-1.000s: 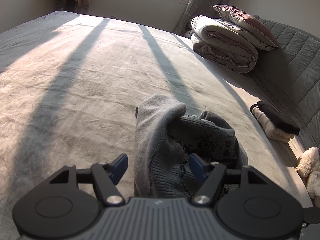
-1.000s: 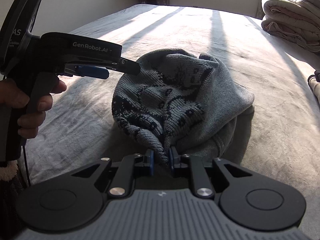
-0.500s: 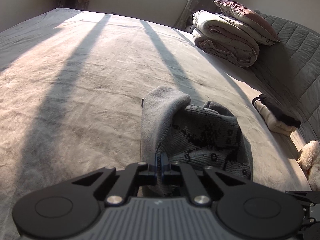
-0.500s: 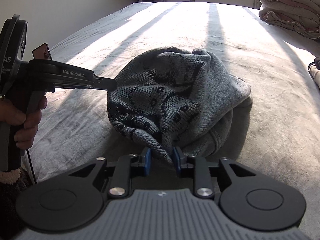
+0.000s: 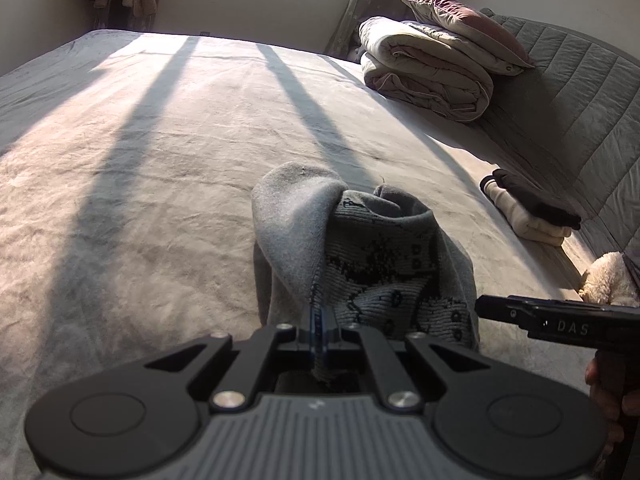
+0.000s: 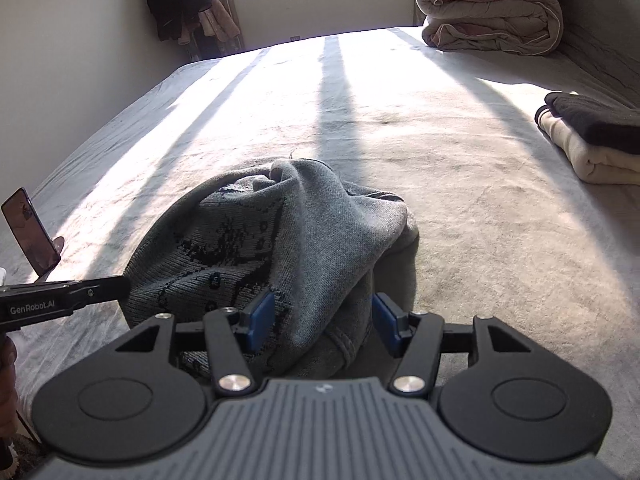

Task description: Fold clothes

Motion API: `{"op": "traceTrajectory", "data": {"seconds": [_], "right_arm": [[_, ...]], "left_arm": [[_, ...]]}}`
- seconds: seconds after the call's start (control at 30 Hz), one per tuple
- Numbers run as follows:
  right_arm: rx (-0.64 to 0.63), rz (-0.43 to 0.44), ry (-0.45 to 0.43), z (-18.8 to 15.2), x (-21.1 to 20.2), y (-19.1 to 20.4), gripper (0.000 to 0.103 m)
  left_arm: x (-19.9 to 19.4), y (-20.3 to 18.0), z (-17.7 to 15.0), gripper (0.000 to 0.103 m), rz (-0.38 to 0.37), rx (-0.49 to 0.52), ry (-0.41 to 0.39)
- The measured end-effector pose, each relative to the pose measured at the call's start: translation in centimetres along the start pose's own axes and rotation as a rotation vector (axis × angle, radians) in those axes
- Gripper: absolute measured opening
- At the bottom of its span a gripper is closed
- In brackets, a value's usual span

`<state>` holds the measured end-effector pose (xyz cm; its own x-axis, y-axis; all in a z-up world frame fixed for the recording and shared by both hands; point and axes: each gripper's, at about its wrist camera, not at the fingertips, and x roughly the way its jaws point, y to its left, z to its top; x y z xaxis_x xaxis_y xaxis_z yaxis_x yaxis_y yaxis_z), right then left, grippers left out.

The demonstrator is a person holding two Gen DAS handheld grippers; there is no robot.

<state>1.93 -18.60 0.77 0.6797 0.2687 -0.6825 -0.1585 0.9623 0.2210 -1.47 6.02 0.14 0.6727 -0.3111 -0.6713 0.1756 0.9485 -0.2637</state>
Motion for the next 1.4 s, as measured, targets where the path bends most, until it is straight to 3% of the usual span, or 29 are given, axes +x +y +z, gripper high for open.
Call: {"op": "traceTrajectory", "data": {"seconds": [0.33, 0.5, 0.63, 0.73, 0.8, 0.97, 1.1, 1.2, 1.4], "right_arm": [[0.023, -0.032, -0.023, 1.4, -0.1, -1.0, 0.062], [0.017, -0.038, -0.030, 1.5, -0.3, -1.2, 0.064], [0.016, -0.046, -0.026, 1.3, -0.3, -1.3, 0.066], [0.015, -0.054, -0.017, 1.3, -0.1, -1.6, 0.066], [0.014, -0.051, -0.015, 1.4, -0.2, -1.8, 0.067], [0.009, -0.046, -0.015, 1.5, -0.3, -2.6, 0.070], [0.038, -0.035, 0.005, 1.6, 0.4, -3.5, 0.070], [0.071, -0.035, 0.016, 1.5, 1.1, -4.0, 0.070], [0.175, -0.033, 0.043, 1.8, 2.9, -5.0, 0.070]], "left_arm": [[-1.9, -3.2, -2.0, 0.002, -0.083, 0.128, 0.071], [-1.8, -4.3, -2.7, 0.002, -0.091, 0.206, 0.118], [-1.4, -3.5, -2.3, 0.003, -0.103, 0.181, 0.133], [-1.3, -2.5, -1.8, 0.018, -0.106, 0.119, 0.113], [-1.4, -2.2, -1.5, 0.034, -0.100, 0.098, 0.091], [-1.9, -1.1, -0.4, 0.044, -0.108, 0.046, 0.024], [-0.8, -0.4, 0.4, 0.050, -0.025, 0.080, -0.049], [1.3, 0.4, 1.0, 0.050, 0.047, 0.088, -0.043], [4.9, 3.3, 2.5, 0.050, 0.097, -0.011, -0.004]]}}
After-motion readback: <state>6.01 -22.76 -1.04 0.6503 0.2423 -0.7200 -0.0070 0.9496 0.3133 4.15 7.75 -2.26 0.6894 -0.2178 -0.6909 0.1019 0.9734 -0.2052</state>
